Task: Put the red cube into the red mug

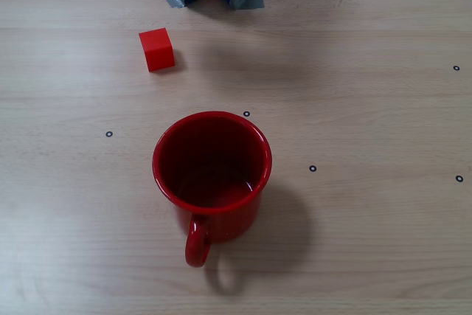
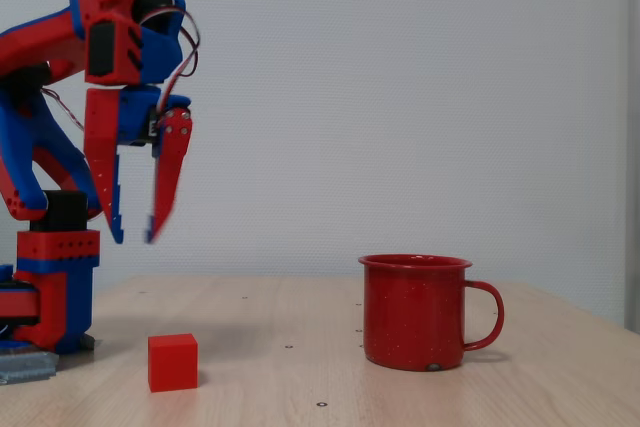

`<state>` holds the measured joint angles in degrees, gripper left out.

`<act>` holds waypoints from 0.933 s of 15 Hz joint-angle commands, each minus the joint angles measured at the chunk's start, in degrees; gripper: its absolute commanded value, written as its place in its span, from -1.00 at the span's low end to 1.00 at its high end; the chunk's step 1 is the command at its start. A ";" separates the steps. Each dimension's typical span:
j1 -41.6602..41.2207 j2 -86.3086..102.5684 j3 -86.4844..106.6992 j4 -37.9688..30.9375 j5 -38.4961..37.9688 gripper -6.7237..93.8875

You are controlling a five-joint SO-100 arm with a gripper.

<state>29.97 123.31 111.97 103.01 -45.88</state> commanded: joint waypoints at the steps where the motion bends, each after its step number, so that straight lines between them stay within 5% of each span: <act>1: 1.93 1.93 0.44 3.60 0.53 0.01; 4: 2.11 2.64 2.90 3.52 -0.35 0.20; 8: 3.87 2.55 4.75 3.25 -6.94 0.19; 14: 4.22 2.81 11.43 -3.87 -3.25 0.19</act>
<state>33.57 123.84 123.57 100.20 -49.57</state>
